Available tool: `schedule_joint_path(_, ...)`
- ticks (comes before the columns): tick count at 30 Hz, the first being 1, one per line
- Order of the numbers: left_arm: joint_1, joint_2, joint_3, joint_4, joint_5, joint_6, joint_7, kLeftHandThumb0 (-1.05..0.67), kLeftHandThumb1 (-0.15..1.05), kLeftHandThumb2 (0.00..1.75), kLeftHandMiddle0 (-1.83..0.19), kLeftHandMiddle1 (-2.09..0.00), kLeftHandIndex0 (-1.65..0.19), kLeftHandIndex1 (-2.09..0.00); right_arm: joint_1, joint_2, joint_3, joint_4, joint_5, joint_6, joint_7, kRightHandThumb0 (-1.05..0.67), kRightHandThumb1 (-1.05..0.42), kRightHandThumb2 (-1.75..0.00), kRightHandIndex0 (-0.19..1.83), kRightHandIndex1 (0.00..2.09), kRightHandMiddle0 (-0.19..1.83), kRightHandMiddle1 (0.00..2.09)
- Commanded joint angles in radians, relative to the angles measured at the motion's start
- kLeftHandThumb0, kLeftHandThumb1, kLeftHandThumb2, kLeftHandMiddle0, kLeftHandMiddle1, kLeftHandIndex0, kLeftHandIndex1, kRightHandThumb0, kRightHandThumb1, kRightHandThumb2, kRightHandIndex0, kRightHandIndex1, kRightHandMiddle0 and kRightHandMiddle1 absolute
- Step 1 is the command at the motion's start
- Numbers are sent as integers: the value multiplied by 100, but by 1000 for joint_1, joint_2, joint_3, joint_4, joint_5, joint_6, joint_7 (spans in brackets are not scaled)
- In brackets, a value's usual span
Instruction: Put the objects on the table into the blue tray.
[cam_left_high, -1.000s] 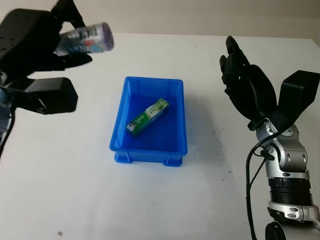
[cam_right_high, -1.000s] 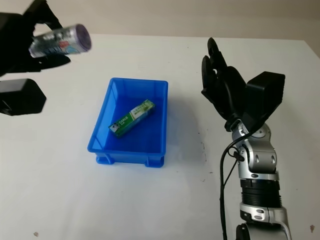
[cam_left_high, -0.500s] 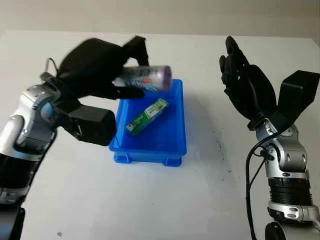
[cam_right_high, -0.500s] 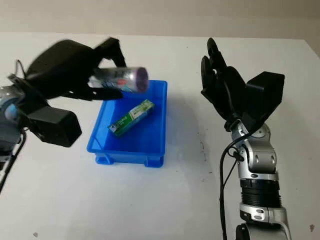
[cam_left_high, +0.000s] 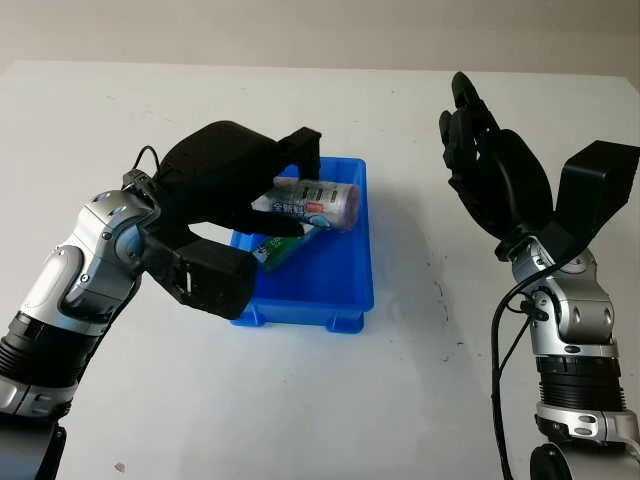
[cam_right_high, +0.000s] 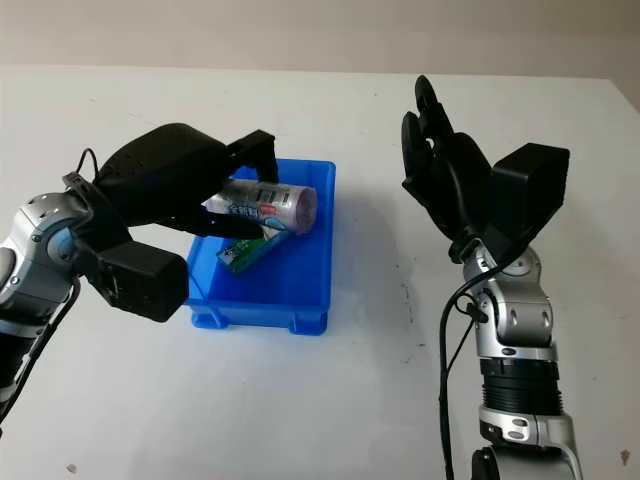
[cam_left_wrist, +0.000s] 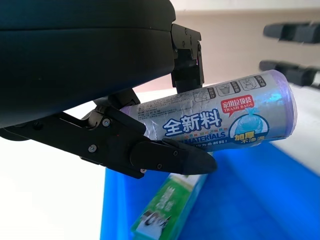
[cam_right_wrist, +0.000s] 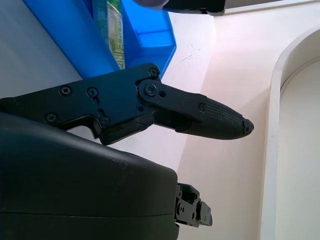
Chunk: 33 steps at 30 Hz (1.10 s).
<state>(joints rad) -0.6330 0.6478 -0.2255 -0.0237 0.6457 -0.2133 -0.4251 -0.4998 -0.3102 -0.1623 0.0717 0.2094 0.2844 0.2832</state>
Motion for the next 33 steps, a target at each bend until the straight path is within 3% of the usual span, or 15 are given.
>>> schedule_joint_path(1, 7, 3, -6, -30, 4, 11, -19, -43, 105, 34, -99, -209, -48, -209, 7, -1, -3, -19, 5, -5, 1, -72, -105, -68, -19, 0, -19, 0)
schedule_joint_path(4, 11, 5, -1, -45, -7, 38, -62, -46, 105, 34, -97, -209, -44, -209, 7, -1, -2, -19, 6, -3, 4, -72, -105, -69, -19, 0, -19, 0)
schedule_joint_path(6, 15, 5, 3, -57, -24, 65, -102, -51, 105, 39, -60, -209, -20, -200, 6, 2, -3, -18, 8, -4, 3, -72, -105, -69, -19, 0, -19, 0)
schedule_joint_path(7, 15, 4, 5, -63, -39, 84, -130, -54, 105, 40, -39, -173, -9, -166, 6, 3, -3, -17, 8, -4, 2, -72, -105, -69, -19, 0, -19, 0)
schedule_joint_path(10, 17, -5, 11, -90, -93, 155, -210, -61, 105, 41, -21, -36, 1, -58, 5, 2, -1, -14, 5, -7, 2, -71, -105, -70, -19, 0, -19, 0)
schedule_joint_path(12, 22, -13, 16, -101, -125, 178, -230, -61, 105, 38, -15, -12, 3, -32, 5, 2, 0, -17, 3, -5, 0, -71, -105, -70, -19, 0, -19, 0)
schedule_joint_path(19, 15, -15, 28, -111, -221, 222, -282, -61, 105, 37, 12, -1, 18, -10, 7, 2, 0, -19, 2, -3, -3, -72, -105, -69, -19, 0, -19, 0)
schedule_joint_path(26, 5, -17, 59, -111, -324, 263, -308, -62, 105, 37, 19, 0, 19, 0, 9, 5, 3, -19, -5, -14, -8, -71, -105, -70, -19, 0, -19, 0)
schedule_joint_path(29, -3, -39, 117, -111, -420, 325, -300, -66, 105, 43, 19, 0, 19, 0, 12, 12, 0, -18, 1, -17, -9, -71, -105, -69, -19, 0, -19, 0)
schedule_joint_path(33, 0, -76, 211, -97, -505, 364, -211, -75, 105, 55, 19, -3, 19, -1, 16, 12, 4, -18, -6, -21, -11, -71, -105, -70, -19, 0, -19, 0)
